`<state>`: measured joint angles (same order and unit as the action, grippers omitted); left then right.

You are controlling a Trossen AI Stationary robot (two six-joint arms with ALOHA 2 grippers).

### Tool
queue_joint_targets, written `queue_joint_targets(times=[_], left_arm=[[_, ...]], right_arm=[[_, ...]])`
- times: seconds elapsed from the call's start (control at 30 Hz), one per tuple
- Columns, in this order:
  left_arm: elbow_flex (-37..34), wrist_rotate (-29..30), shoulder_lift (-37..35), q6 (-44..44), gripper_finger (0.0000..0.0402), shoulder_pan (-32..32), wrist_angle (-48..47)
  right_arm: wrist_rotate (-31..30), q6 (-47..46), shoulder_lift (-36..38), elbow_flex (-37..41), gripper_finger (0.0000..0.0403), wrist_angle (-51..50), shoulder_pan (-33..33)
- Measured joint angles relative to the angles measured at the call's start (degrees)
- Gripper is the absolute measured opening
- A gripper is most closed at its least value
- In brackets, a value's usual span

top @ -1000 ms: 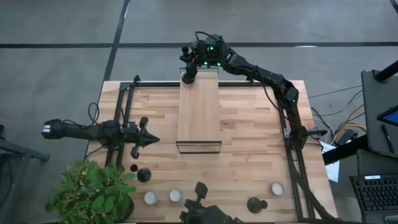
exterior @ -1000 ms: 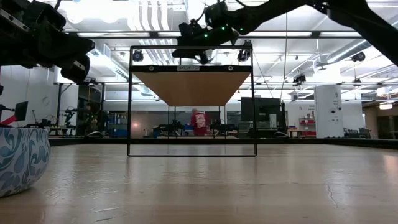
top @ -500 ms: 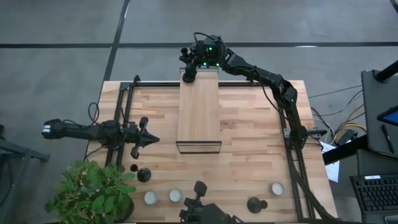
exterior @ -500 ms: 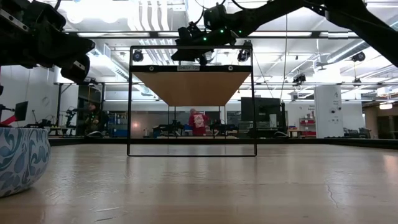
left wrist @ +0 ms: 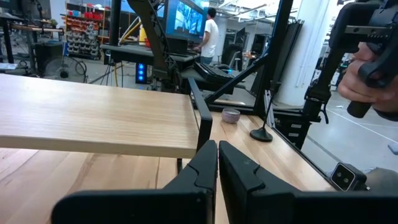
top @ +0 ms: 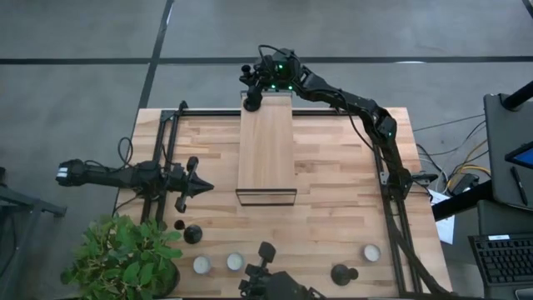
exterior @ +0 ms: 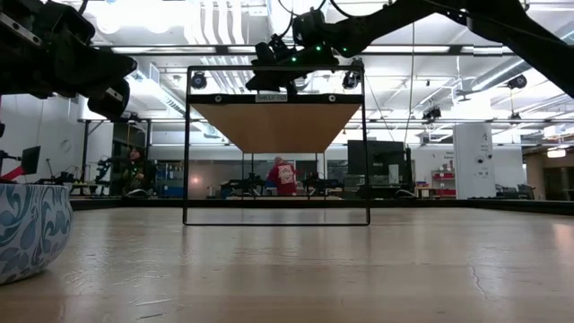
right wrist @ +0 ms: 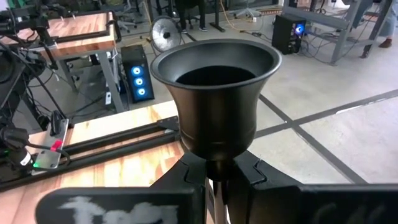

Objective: Pick & Place candle stick holders
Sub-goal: Put the top right black candle holder on the shelf, then align the right black candle holder with the other black candle holder on the shelf

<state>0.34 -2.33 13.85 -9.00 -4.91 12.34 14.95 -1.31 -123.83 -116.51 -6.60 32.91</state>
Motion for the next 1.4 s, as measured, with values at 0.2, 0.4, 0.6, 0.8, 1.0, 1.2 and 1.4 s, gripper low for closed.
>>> queue_joint_targets(times=[0.2, 0.4, 0.6, 0.8, 1.0, 1.2, 1.4], left_arm=[[0.0, 0.0, 0.0, 0.0, 0.0014, 0.0, 0.0], [0.0, 0.0, 0.0, 0.0, 0.0014, 0.0, 0.0], [0.0, 0.0, 0.0, 0.0, 0.0014, 0.0, 0.0], [0.0, 0.0, 0.0, 0.0, 0.0014, 0.0, 0.0], [0.0, 0.0, 0.0, 0.0, 0.0014, 0.0, 0.0], [0.0, 0.0, 0.0, 0.0, 0.0014, 0.0, 0.0], [0.0, 0.0, 0.0, 0.0, 0.0014, 0.0, 0.0]], right_arm=[[0.0, -0.1, 0.0, 0.0, 0.0023, -0.1, 0.0], [0.0, -0.2, 0.0, 0.0, 0.0040, -1.8, 0.0], [0.1, -0.2, -0.1, 0.1, 0.0099, -3.3, 0.0], [0.0, -0.2, 1.1, 0.1, 0.0157, -9.0, 0.2], [0.1, 3.6, 4.8, 0.1, 0.0193, -20.8, 0.4], [0.6, 6.3, 8.7, 0.1, 0.0205, -33.3, -0.1], [5.0, 8.6, 12.9, 0.2, 0.0203, -49.6, -1.6]])
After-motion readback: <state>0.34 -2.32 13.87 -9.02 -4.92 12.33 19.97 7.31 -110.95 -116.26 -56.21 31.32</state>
